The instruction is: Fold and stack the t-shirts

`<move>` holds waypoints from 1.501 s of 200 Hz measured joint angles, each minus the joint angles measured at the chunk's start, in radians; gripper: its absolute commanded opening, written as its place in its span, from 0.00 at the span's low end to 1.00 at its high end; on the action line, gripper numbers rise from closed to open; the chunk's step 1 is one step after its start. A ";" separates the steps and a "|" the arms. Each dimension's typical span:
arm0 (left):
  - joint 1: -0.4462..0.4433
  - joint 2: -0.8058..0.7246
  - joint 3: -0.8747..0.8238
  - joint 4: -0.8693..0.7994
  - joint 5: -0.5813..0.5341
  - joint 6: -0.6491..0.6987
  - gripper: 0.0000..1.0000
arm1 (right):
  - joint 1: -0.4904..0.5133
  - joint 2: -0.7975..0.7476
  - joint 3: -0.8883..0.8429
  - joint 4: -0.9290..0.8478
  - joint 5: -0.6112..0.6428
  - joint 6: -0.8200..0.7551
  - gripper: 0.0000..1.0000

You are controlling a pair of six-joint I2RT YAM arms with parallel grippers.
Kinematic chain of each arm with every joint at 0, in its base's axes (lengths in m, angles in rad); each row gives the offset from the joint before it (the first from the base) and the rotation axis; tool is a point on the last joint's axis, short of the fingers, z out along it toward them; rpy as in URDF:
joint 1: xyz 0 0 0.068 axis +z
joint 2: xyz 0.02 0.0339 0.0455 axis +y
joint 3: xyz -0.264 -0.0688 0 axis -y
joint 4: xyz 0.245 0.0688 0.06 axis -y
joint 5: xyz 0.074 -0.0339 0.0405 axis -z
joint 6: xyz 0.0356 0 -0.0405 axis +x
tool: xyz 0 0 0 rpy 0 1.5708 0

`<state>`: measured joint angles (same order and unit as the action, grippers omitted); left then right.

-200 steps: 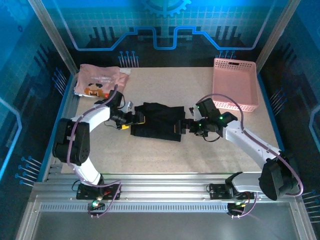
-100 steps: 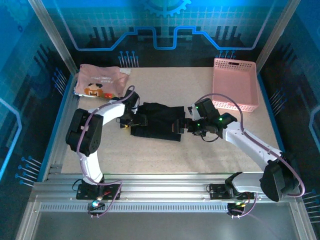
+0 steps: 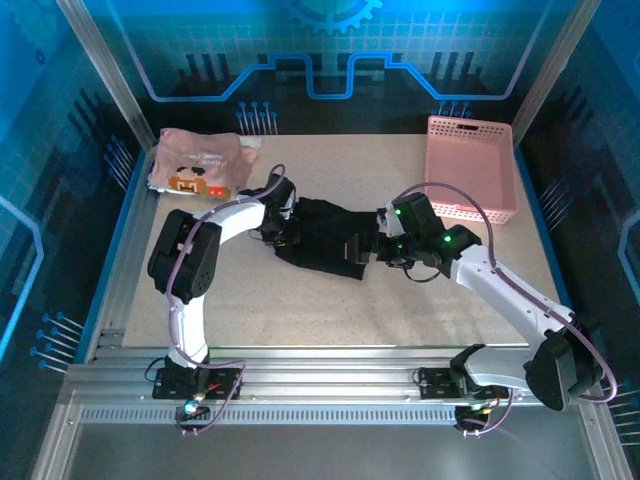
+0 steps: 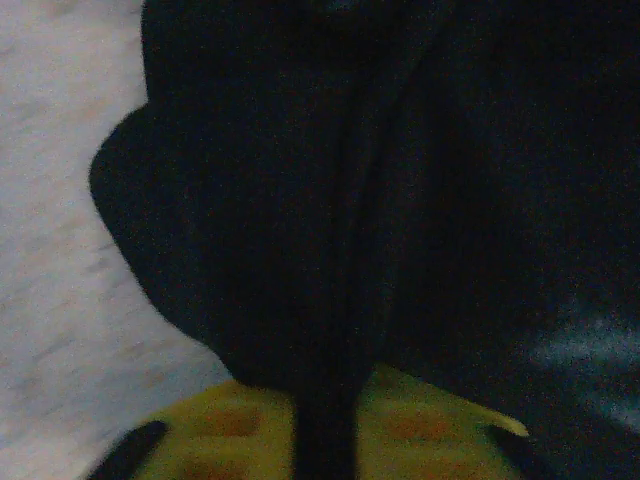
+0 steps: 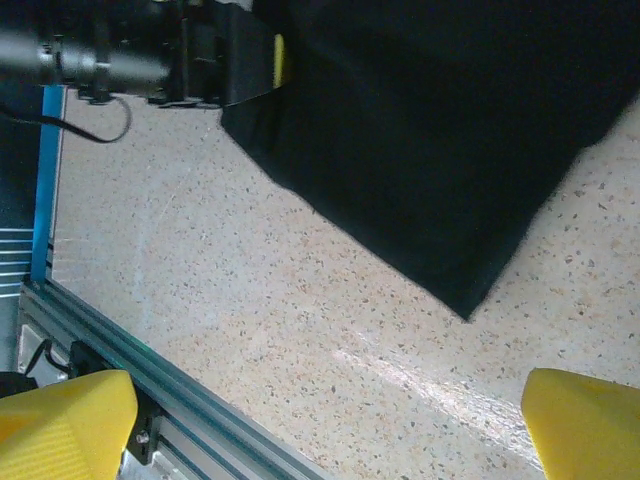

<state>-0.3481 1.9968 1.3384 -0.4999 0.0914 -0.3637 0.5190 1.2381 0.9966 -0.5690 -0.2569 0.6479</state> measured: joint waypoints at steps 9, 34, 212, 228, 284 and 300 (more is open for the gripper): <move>0.003 0.000 0.002 0.019 0.017 0.019 0.00 | 0.002 -0.003 0.006 0.000 0.000 0.000 1.00; 0.054 -0.005 0.021 0.010 0.029 0.077 0.00 | 0.009 -0.024 0.013 0.008 0.011 0.000 1.00; 0.309 0.240 0.978 -0.335 0.064 0.453 0.00 | 0.010 0.110 0.245 0.000 0.001 -0.026 1.00; 0.329 0.243 1.009 -0.343 0.090 0.454 0.00 | 0.010 0.111 0.245 -0.010 -0.005 -0.027 1.00; 0.401 0.244 1.081 -0.338 0.196 0.469 0.00 | 0.010 0.119 0.245 -0.018 -0.015 -0.027 1.00; 0.414 0.244 1.083 -0.332 0.225 0.468 0.00 | 0.010 0.128 0.245 -0.022 -0.017 -0.027 1.00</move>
<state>0.0658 2.2410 2.4218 -0.8318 0.3161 0.1043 0.5289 1.3663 1.2419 -0.5907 -0.2741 0.6212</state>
